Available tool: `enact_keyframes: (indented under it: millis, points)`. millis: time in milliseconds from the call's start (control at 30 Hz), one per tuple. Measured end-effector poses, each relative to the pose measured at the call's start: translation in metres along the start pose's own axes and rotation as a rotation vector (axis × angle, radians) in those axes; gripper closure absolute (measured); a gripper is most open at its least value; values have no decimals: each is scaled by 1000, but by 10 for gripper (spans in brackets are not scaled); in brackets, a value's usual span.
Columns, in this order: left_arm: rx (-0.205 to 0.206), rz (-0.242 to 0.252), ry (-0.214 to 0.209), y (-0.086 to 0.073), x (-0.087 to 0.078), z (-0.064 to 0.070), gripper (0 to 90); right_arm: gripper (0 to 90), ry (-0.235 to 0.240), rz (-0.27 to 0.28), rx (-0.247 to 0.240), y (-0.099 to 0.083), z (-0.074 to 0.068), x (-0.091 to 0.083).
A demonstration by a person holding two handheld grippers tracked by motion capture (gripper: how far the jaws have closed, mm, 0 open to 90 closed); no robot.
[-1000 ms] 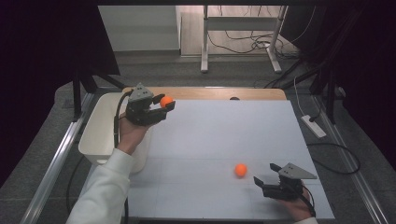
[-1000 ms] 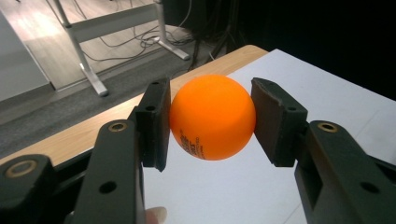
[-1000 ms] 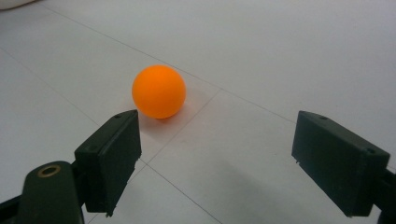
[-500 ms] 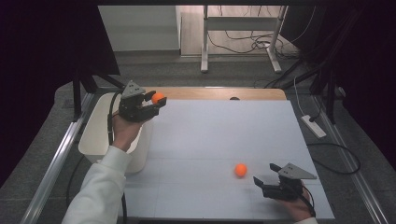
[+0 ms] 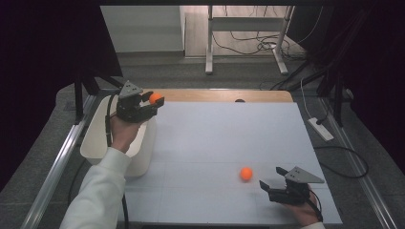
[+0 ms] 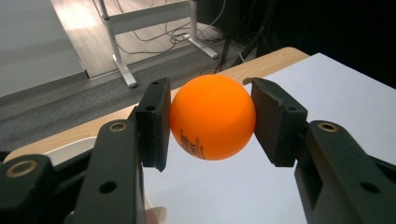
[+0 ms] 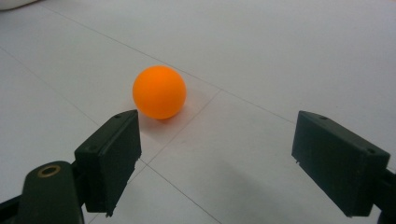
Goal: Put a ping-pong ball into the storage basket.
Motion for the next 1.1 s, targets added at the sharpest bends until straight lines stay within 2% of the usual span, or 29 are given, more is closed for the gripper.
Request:
enact_keyframes:
  millis: [167,700,967,1100]
  points:
    - [-29,11,20,1,-2,-10,505,157,-1,0,1,0,0,0]
    - [-42,13,68,4,-10,-31,506,157,-2,5,2,0,1,0]
    - [-70,19,89,5,-15,-44,505,156,2,11,1,1,-1,0]
    - [-81,8,123,3,-14,-55,505,156,2,10,0,1,0,0]
Point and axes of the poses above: each handheld gripper's, and its own axes: x roughly forward along the jaws, y roughly out of its top, z roughly to its right, the point moved 8 cm from there along x, roughly forward along the jaws, and after that the axes turned 13 degrees about -x, right-handed, at the moved point
